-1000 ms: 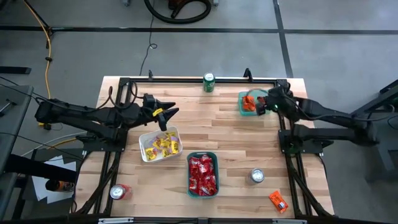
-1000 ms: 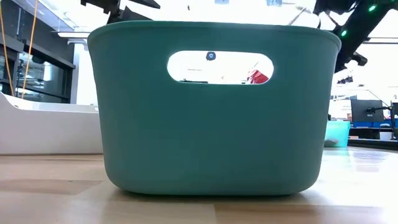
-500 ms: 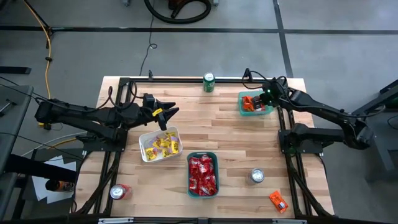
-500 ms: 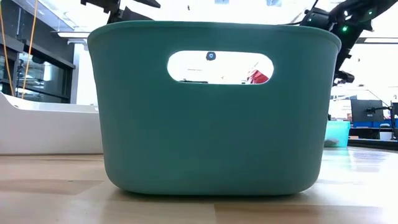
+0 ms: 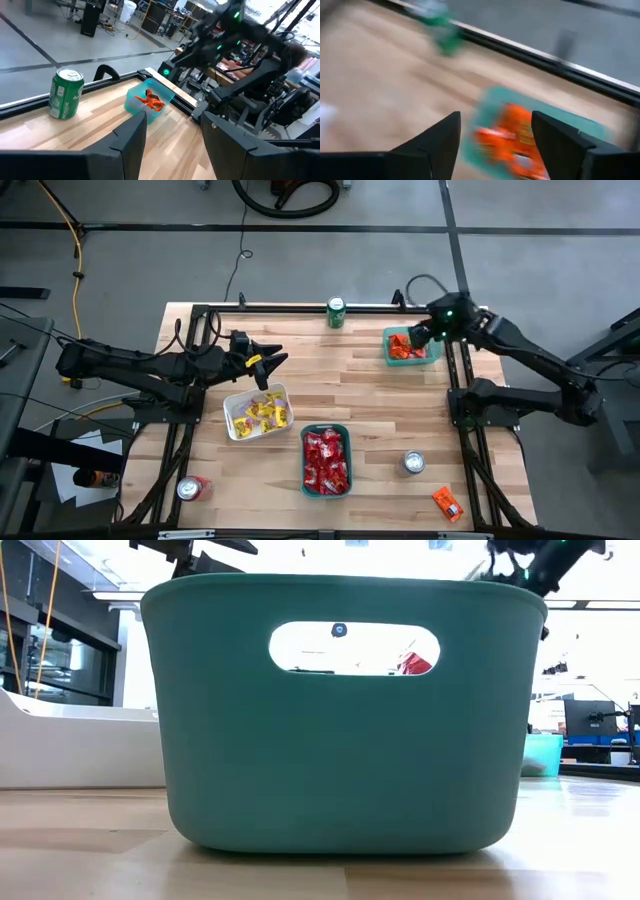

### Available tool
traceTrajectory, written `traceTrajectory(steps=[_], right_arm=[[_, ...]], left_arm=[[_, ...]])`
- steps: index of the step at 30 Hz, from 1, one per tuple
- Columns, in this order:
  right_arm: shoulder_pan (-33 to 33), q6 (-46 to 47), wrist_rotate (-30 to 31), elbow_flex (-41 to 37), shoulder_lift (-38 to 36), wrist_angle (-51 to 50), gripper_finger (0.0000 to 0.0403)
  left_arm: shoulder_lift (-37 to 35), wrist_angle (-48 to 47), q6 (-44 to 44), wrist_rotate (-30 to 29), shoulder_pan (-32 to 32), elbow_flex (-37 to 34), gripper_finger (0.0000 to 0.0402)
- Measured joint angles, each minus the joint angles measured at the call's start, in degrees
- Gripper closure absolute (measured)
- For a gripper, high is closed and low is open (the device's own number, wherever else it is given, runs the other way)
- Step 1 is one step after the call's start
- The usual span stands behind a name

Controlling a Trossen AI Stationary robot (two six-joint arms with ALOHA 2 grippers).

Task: Sort candy
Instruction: Put the orange chocolate into the transparent green bin

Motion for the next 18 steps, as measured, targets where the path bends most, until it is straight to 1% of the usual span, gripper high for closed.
traceTrajectory(steps=[3, 5, 7, 8, 10, 11, 14, 16, 18], right_arm=[[0.29, 2.27, -14.91, 3.36, -0.5, 2.49, 0.016], [1.8, 4.87, -24.4, 4.46, -0.49, 5.9, 0.016], [4.85, 6.65, -30.84, 4.76, -0.49, 10.4, 0.016], [7.04, 7.5, -32.14, 4.69, -0.49, 13.38, 0.016], [12.12, 8.58, -31.8, 3.77, -0.43, 20.18, 0.016], [14.73, 8.6, -30.72, 3.12, -0.35, 23.38, 0.016], [22.56, 6.81, -24.03, 1.36, 0.37, 32.15, 0.016], [26.97, 3.91, -18.81, 0.81, 1.38, 35.83, 0.016], [30.73, -0.29, -15.04, 0.57, 2.97, 39.22, 0.016]], left_arm=[[0.0, 0.0, 0.4, 0.0, 0.0, 0.0, 0.0225], [0.0, 0.0, 0.41, 0.0, 0.0, 0.0, 0.0225], [0.0, 0.0, 0.45, 0.05, 0.0, 0.0, 0.0225], [0.0, 0.0, 0.47, 0.24, 0.0, 0.0, 0.0225], [0.0, -0.02, 0.51, 0.31, 0.0, 0.0, 0.0225], [0.0, 0.0, 0.51, 0.42, 0.0, 0.0, 0.0225], [0.0, 0.29, 1.23, 3.04, 0.0, 0.0, 0.0225], [0.14, 0.67, 3.11, 5.1, -0.05, 0.01, 0.0225], [0.95, 1.41, 4.85, 7.5, -0.09, 0.09, 0.0225]])
